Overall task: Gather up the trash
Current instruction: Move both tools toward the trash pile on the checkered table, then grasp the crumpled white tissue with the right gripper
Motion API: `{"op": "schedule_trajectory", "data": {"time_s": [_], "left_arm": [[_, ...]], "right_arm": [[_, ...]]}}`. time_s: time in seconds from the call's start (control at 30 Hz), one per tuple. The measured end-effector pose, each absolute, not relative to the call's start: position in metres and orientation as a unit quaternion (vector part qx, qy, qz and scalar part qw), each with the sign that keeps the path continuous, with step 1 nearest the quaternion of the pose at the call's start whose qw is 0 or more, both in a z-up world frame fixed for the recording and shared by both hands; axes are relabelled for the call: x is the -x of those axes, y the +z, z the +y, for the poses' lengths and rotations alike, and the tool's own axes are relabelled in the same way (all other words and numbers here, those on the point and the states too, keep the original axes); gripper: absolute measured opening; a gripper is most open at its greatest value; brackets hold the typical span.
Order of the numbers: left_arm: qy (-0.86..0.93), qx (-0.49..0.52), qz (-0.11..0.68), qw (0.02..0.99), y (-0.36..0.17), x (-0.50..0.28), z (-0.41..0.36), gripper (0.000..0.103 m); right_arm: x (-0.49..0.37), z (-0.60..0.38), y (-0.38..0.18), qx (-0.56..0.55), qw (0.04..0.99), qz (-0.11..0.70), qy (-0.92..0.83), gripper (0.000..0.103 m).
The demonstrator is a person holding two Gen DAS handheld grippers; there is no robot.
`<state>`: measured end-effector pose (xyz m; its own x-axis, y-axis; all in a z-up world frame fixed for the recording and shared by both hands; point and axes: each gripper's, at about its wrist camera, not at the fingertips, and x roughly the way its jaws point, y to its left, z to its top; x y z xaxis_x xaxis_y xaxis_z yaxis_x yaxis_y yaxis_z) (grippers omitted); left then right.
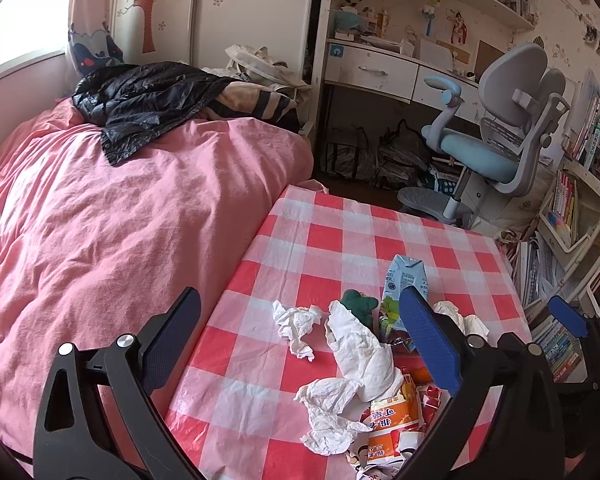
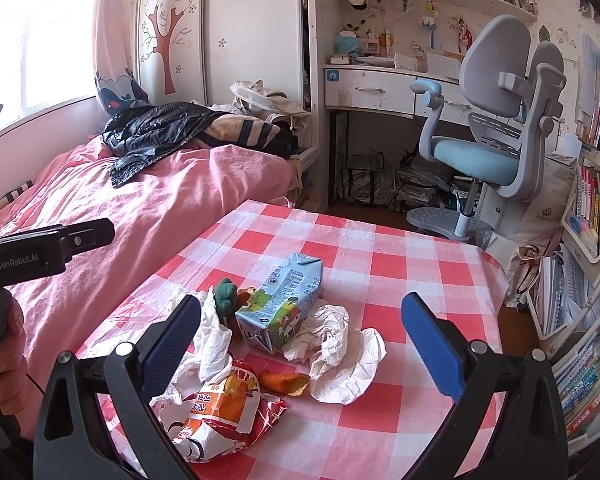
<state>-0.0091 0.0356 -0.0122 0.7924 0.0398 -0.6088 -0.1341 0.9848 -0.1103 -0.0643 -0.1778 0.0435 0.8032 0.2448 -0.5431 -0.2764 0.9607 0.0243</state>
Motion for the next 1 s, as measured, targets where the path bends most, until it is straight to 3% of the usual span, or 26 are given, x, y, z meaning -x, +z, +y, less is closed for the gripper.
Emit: {"op": "schedule_trajectory", "data": {"time_s": [0.43, 0.63, 0.8, 1.0], "left_arm": [[0.034, 0.066, 0.325, 0.943, -0.014, 0.008, 0.035, 0.096], [0.061, 0.086, 0.340, 0.934, -0.016, 0.004, 0.067, 0.096], [0.073, 0.112, 0.355, 0.925, -0.020, 0.002, 0.084, 0.096], [0.052, 0.046, 0.398, 0.915, -0.034, -0.007, 0.071, 0.096]], "right_arm": [[0.062, -0.168, 0.037, 0.043, 0.943, 0.293, 0.154, 0.097], [0.048, -0.153, 0.018, 0.039, 0.918, 0.343, 0.197, 0.096], [0.038, -0.121, -0.006, 0.077, 0.894, 0.380, 0.226, 0.077], [0.009, -0.102, -0.042, 0.053, 0.856, 0.452, 0.243, 0.056]]}}
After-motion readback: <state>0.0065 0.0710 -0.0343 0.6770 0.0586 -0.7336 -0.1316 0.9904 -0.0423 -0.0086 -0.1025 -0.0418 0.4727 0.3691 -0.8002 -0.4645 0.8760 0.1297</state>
